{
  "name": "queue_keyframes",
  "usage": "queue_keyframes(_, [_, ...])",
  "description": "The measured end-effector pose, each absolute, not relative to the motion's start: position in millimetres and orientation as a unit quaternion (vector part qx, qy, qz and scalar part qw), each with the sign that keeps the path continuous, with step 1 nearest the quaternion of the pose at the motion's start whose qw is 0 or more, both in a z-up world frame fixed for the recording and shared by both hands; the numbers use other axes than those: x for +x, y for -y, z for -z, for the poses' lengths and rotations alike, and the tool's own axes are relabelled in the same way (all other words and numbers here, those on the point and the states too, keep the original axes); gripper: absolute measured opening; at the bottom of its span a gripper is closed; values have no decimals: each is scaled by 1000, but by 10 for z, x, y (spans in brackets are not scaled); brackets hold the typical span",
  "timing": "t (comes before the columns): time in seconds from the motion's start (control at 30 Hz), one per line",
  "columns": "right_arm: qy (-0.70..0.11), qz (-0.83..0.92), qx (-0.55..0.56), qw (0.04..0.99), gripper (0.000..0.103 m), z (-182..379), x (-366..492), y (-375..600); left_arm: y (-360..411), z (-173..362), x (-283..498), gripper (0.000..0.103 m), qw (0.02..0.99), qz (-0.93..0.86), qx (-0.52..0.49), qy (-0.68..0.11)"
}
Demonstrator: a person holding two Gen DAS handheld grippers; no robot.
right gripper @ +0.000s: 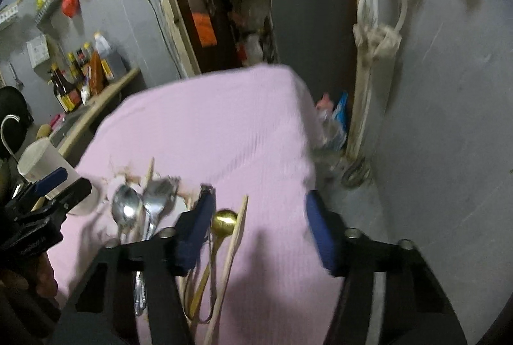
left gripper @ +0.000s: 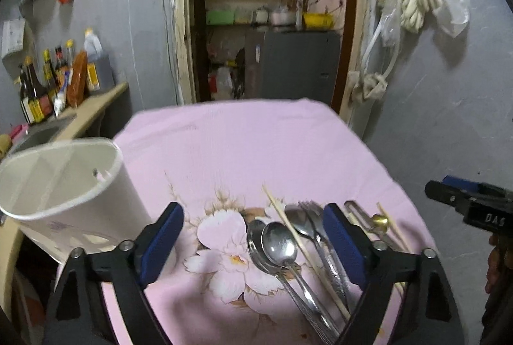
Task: Organize utensils
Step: 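Move both tools down toward the utensils lying on the pink table, then grasp a silver spoon with the left tool while the right tool grasps a wooden chopstick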
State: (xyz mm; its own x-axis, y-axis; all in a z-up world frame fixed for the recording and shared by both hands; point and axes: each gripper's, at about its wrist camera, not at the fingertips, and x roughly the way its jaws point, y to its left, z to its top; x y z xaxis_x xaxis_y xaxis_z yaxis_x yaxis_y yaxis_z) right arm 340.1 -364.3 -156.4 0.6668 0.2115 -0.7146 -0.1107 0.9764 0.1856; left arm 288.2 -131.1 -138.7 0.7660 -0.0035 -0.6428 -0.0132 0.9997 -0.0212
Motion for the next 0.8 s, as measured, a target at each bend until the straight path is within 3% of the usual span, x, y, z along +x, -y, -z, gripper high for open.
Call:
queue_keyframes(0.1, [-424, -98, 71, 898, 33, 1794, 3505, 3547, 1290, 1510, 2998, 67, 930, -1, -26, -367])
queue_keyframes(0.27, [-453, -111, 69, 882, 23, 2034, 3588, 3416, 1218, 1670, 3135, 43, 914, -7, -48, -402])
queue_keyframes(0.37, [-464, -116, 70, 876, 21, 2105, 3632, 3364, 1186, 1732, 3149, 35, 907, -18, -58, -416])
queue_keyframes(0.8, [-501, -118, 55, 855, 10, 2148, 3686, 3321, 1141, 1924, 3220, 20, 884, -10, -89, -458])
